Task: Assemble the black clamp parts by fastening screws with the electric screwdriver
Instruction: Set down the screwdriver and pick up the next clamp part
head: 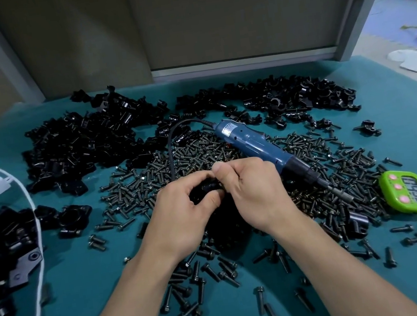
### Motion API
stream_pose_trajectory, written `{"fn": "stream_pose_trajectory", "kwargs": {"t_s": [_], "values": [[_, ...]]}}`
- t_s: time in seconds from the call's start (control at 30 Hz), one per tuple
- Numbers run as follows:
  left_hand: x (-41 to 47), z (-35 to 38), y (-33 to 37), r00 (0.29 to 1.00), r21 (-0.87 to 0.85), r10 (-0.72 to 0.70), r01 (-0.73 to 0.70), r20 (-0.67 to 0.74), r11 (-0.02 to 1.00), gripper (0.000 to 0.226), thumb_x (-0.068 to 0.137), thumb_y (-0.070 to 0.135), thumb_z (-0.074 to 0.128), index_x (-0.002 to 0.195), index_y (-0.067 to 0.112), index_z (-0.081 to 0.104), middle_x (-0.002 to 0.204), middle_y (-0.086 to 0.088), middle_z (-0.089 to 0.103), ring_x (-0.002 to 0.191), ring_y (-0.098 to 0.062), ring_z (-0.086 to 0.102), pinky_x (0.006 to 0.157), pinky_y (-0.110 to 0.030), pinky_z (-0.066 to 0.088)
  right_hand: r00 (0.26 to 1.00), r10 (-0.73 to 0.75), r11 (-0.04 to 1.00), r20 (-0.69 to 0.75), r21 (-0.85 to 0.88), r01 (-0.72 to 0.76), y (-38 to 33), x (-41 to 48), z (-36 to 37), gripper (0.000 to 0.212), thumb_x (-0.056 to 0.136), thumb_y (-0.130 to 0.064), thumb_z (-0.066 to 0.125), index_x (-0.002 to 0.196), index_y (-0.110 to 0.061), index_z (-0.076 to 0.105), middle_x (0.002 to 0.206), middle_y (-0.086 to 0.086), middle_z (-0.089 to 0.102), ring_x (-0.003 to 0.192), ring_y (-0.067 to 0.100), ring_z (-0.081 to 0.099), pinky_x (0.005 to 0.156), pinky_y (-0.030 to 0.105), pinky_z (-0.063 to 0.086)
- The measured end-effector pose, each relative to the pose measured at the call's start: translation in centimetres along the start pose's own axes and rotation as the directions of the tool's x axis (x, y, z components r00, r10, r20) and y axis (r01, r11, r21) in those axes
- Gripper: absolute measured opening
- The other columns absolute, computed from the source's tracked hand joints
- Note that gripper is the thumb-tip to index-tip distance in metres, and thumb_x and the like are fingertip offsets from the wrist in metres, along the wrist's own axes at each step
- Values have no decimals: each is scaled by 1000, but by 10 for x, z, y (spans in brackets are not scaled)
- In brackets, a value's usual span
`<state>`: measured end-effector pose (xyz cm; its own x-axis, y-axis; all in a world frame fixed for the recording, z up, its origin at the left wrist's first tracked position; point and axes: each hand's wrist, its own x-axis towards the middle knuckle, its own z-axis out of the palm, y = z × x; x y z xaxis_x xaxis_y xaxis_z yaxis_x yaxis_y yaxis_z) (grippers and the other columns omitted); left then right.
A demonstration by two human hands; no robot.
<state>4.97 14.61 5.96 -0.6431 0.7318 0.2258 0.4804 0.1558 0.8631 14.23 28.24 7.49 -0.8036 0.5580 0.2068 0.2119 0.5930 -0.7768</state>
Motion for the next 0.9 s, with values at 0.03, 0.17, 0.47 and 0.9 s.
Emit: {"fn": "stream_pose_trajectory", "kwargs": {"t_s": [0.03,0.17,0.47,0.9], "values": [[0,-1,1,1000,9,5,-5,2,1000,28,90,31,69,111,50,74,95,23,77,76,-13,76,69,-32,60,1000,13,1000,11,-6,-13,-1,0,0,58,104,-51,51,57,-19,53,47,-6,48,46,10,44,46,28,38],[3,-4,2,1000,35,14,-13,-18,999,37,95,23,74,98,59,72,90,28,75,77,-4,74,66,-20,58,996,-23,996,86,86,16,-2,-2,-10,33,102,-39,59,72,-27,64,61,-12,63,57,3,55,59,30,49],[-5,-7,6,1000,26,6,-6,13,1000,36,95,17,74,109,50,73,91,19,78,75,-17,75,69,-34,60,980,-58,996,190,75,45,-6,-4,-12,52,104,-25,54,53,-30,48,51,-12,45,51,5,41,51,22,32],[-2,-6,10,998,-148,-14,22,56,989,25,97,15,72,103,38,80,91,5,81,84,-16,77,73,-27,61,980,-195,980,39,51,193,-9,-6,-10,42,105,-25,53,64,-24,47,55,-11,47,56,8,45,53,22,35]]}}
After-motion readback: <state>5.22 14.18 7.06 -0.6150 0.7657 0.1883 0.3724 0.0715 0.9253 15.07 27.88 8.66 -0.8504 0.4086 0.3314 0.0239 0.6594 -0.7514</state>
